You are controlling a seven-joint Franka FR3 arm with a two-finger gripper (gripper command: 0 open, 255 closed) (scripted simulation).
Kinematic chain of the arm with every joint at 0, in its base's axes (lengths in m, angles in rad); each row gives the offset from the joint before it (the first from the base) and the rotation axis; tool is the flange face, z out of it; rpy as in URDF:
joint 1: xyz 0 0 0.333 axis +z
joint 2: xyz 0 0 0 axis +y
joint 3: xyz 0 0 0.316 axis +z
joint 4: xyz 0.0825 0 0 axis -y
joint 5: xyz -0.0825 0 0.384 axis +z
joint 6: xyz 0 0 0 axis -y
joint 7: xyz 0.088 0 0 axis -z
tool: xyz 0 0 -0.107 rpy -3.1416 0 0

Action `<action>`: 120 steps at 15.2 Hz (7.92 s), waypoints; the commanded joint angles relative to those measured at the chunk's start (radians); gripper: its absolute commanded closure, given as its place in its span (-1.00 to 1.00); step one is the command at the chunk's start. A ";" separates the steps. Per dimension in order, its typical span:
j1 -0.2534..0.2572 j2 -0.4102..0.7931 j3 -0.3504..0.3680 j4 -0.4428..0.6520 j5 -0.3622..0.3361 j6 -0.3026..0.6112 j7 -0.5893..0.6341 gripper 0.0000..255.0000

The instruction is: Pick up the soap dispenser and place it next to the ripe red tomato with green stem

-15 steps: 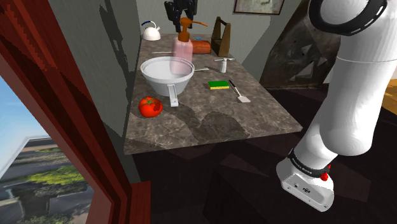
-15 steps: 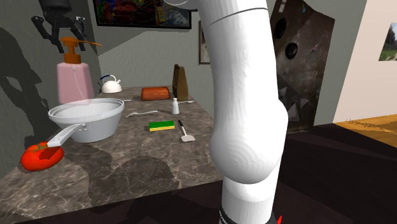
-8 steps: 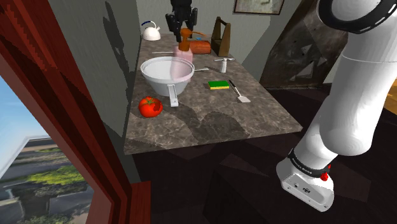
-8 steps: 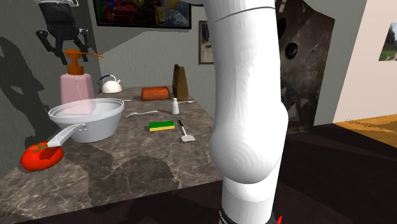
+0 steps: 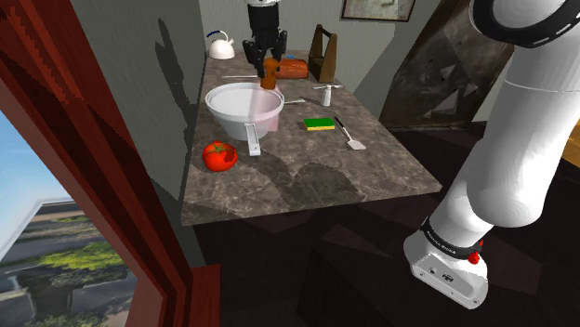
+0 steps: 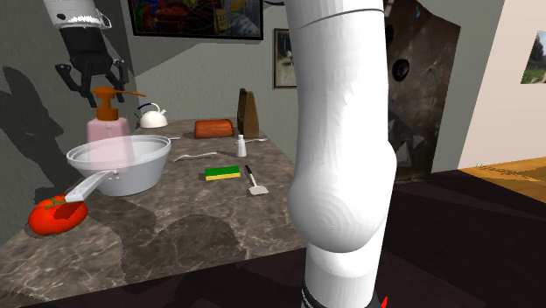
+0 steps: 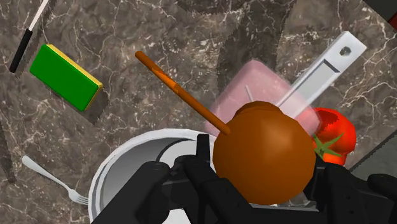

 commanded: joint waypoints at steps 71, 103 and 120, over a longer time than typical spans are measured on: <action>0.069 -0.457 0.103 -1.217 -0.121 0.805 0.226 -1.00; 0.045 -0.393 0.112 -1.281 -0.179 0.934 0.276 1.00; 0.093 -0.601 0.085 -1.203 -0.067 0.658 0.161 1.00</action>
